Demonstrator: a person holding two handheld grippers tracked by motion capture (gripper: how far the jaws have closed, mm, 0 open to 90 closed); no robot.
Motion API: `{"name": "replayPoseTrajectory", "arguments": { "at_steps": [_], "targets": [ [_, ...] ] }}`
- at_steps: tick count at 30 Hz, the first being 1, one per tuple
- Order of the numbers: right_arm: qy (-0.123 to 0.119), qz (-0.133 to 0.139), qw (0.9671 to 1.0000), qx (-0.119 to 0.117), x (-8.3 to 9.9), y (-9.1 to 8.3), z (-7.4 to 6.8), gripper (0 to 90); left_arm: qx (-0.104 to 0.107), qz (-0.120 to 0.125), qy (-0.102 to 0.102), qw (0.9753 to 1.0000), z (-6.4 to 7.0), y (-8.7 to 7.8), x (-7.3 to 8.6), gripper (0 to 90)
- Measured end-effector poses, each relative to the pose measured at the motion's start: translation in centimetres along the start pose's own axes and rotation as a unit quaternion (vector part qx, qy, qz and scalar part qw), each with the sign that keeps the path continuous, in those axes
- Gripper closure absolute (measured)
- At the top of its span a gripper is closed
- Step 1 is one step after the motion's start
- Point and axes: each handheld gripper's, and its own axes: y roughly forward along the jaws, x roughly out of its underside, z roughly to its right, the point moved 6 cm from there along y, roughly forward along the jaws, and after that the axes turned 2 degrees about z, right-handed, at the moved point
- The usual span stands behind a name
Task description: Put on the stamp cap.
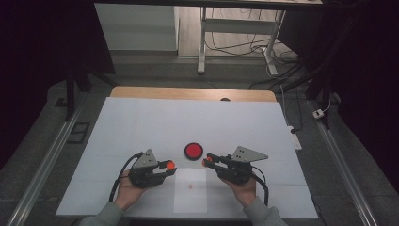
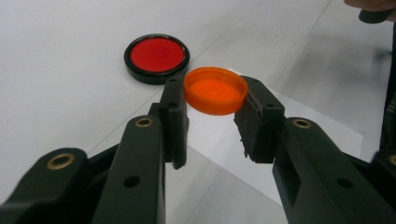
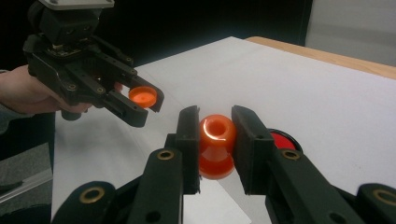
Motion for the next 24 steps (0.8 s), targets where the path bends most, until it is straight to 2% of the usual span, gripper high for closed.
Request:
{"name": "replayPoseTrajectory", "arguments": {
  "at_steps": [8,24],
  "targets": [
    [0.000,0.000,1.0000,-0.002,0.0,0.0,-0.1,72.1,0.008,-0.006,0.009,0.9999,0.7,0.9,-0.4,64.7],
    [-0.001,0.001,1.0000,-0.007,0.0,0.4,-0.4,72.1,0.009,-0.013,0.018,0.9997,0.9,1.7,-0.5,64.7]
  ]
}}
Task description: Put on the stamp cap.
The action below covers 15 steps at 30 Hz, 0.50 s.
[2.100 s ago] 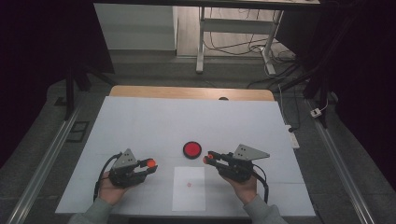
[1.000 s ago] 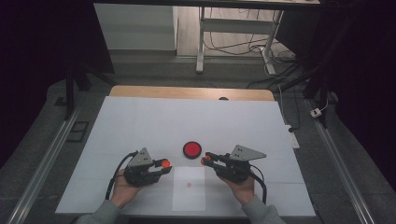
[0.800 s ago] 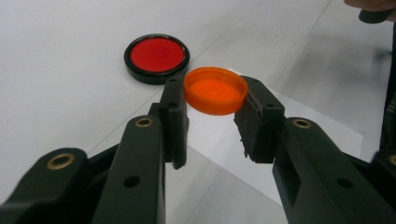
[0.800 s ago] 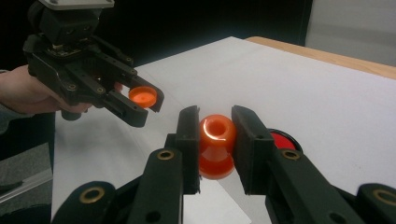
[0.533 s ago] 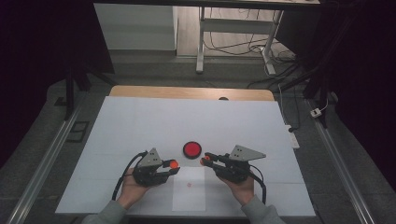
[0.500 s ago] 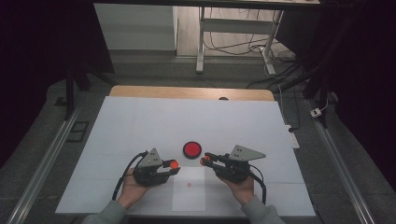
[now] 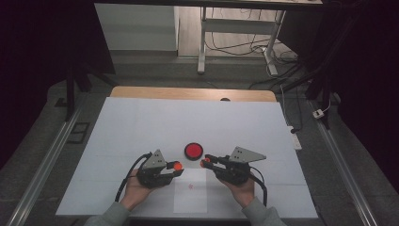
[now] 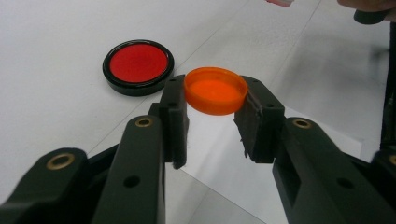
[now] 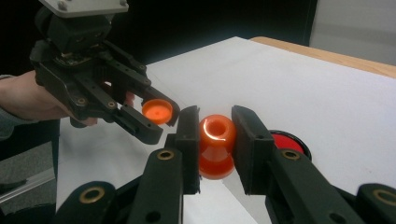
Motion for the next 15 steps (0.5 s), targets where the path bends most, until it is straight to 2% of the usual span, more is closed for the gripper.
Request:
{"name": "replayPoseTrajectory", "arguments": {
  "at_steps": [15],
  "targets": [
    [0.000,0.001,1.0000,-0.001,-0.1,0.0,-0.1,72.1,0.010,-0.008,0.007,0.9999,0.6,1.4,-0.4,64.7]
  ]
}}
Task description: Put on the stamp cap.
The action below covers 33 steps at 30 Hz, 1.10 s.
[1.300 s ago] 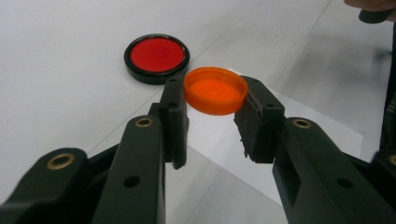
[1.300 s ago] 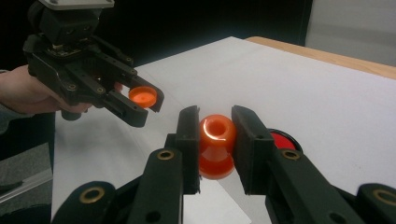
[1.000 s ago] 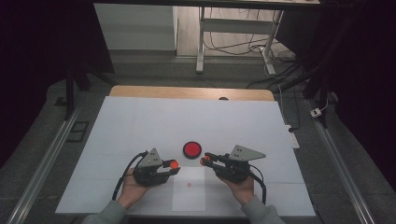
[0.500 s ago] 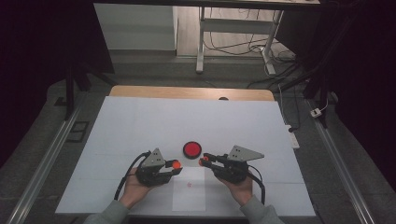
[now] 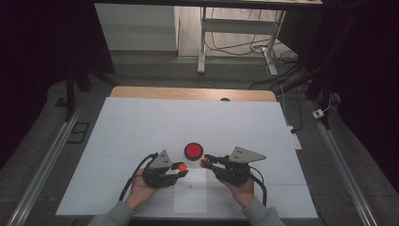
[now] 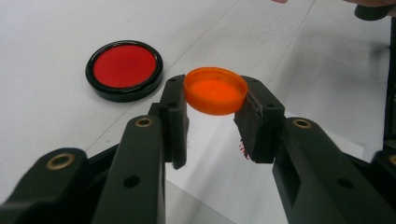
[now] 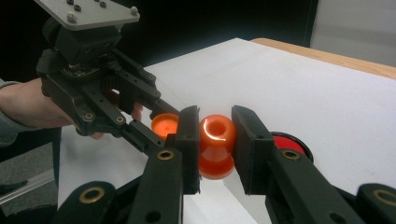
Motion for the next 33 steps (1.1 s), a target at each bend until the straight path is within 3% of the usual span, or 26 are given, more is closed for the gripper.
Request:
{"name": "replayPoseTrajectory", "arguments": {
  "at_steps": [33],
  "targets": [
    [-0.001,-0.001,0.9999,-0.012,0.0,0.5,-0.6,72.1,0.016,-0.002,0.015,0.9998,1.4,2.5,-1.4,64.6]
  ]
}}
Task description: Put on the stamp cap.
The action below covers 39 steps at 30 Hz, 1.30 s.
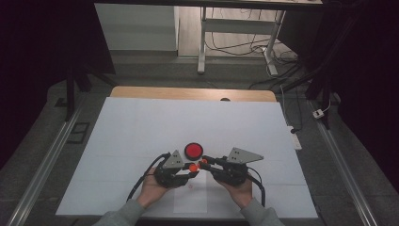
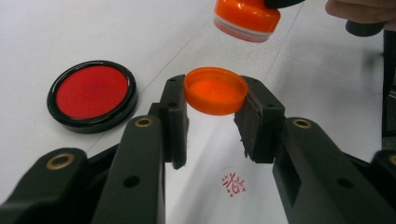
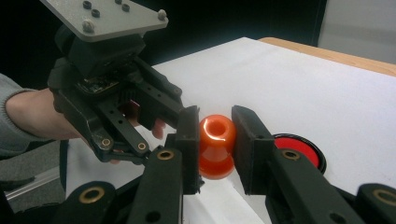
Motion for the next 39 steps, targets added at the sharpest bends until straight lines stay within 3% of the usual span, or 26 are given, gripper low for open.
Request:
{"name": "replayPoseTrajectory", "arguments": {
  "at_steps": [39],
  "targets": [
    [-0.002,-0.010,0.9999,-0.005,0.3,0.3,-0.2,72.0,0.010,0.002,0.016,0.9998,1.0,1.3,-0.9,64.7]
  ]
}}
